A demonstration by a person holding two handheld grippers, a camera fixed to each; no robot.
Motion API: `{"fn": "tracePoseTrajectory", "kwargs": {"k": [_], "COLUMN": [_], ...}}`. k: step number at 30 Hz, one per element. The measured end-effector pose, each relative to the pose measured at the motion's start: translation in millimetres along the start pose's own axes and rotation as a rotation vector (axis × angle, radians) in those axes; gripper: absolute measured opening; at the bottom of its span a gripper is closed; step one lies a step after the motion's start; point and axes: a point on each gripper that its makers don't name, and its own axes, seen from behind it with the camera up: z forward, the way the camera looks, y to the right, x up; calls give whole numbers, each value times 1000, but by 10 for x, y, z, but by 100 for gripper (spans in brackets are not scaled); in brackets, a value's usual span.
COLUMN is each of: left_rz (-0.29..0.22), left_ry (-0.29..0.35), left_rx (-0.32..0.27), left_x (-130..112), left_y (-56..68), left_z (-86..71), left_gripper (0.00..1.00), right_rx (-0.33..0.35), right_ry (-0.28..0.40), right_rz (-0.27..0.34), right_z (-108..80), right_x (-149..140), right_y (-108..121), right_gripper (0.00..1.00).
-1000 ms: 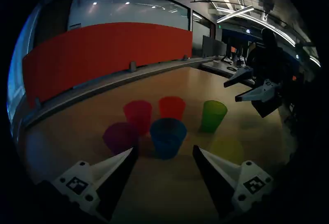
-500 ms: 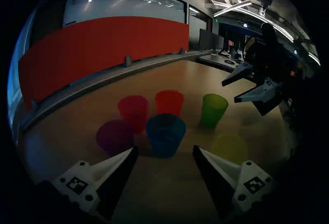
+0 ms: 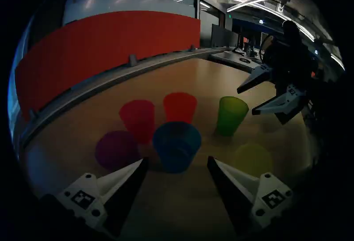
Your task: Pour water
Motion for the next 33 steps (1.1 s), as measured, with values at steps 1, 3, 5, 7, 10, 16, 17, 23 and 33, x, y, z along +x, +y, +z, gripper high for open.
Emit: {"fn": "tracePoseTrajectory", "kwargs": {"k": [1, 3, 5, 7, 10, 16, 17, 23, 33], "left_rz": [0, 0, 1, 4, 9, 18, 20, 31, 51], "left_ry": [-1, -3, -6, -10, -14, -23, -24, -39, -49], "left_rx": [-2, -6, -10, -11, -13, -24, -25, -37, -26], "left_x": [4, 9, 11, 15, 28, 61, 68, 80, 121], "left_y": [2, 7, 14, 14, 11, 10, 10, 29, -4], "left_z": [14, 44, 73, 100, 141, 219, 234, 321, 452], "left_gripper": [98, 98, 98, 98, 98, 98, 98, 98, 98], "right_rx": [0, 2, 4, 6, 9, 12, 12, 18, 18], "right_ry": [-1, -4, -7, -9, -12, -17, -18, -22, -20], "right_rz": [0, 0, 0, 0, -1, -1, 0, 9, 11], "right_z": [8, 24, 38, 51, 69, 96, 100, 111, 129], "right_x": [-6, -19, -33, -39, -48, -67, -71, -89, -100], "right_y": [1, 4, 6, 6, 6, 13, 14, 18, 40], "right_gripper": [100, 100, 100, 100, 100, 100, 100, 100, 100]}}
